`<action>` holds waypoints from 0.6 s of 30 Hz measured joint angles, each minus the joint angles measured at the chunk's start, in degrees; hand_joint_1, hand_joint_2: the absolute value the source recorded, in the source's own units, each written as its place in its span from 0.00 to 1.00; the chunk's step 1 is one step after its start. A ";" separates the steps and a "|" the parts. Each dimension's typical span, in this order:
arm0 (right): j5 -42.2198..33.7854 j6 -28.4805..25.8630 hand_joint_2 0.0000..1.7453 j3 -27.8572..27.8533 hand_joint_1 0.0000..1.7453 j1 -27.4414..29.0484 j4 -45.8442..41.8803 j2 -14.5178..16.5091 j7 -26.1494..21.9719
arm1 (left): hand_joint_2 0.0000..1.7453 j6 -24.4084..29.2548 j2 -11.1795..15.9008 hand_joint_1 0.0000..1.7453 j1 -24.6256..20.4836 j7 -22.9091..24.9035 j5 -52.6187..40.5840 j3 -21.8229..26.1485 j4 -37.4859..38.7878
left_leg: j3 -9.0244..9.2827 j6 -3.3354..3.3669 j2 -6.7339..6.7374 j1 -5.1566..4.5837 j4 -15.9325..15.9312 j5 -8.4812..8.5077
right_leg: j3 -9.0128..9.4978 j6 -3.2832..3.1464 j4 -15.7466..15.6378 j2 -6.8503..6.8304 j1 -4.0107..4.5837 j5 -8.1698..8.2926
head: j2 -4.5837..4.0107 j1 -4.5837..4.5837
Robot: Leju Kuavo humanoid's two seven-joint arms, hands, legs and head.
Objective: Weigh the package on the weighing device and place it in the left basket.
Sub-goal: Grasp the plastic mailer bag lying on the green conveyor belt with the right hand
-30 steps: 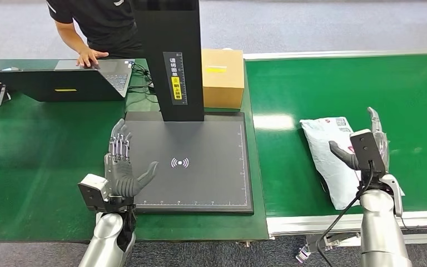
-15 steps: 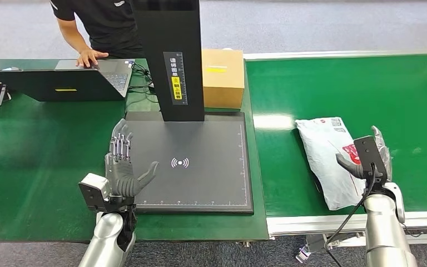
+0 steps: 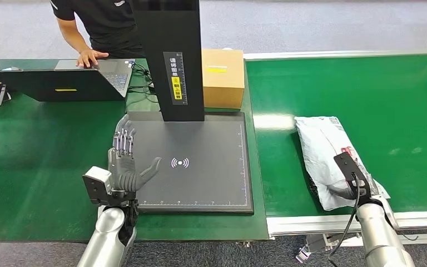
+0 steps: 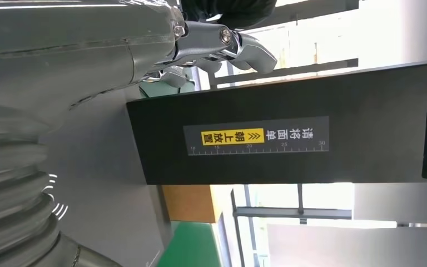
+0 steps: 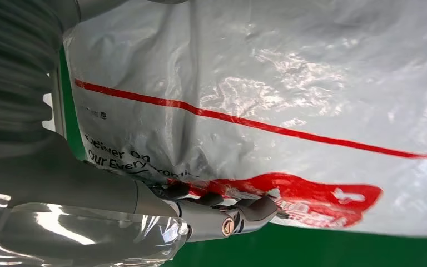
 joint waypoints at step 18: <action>4.51 4.59 1.00 0.99 1.00 -3.44 6.38 -0.87 5.61 | 1.00 0.32 0.00 0.00 -2.56 0.40 0.44 -0.55 2.67 | 0.29 0.01 0.02 0.01 0.05 0.00 | 0.33 0.04 -0.04 0.02 0.00 0.03 | 0.00 0.01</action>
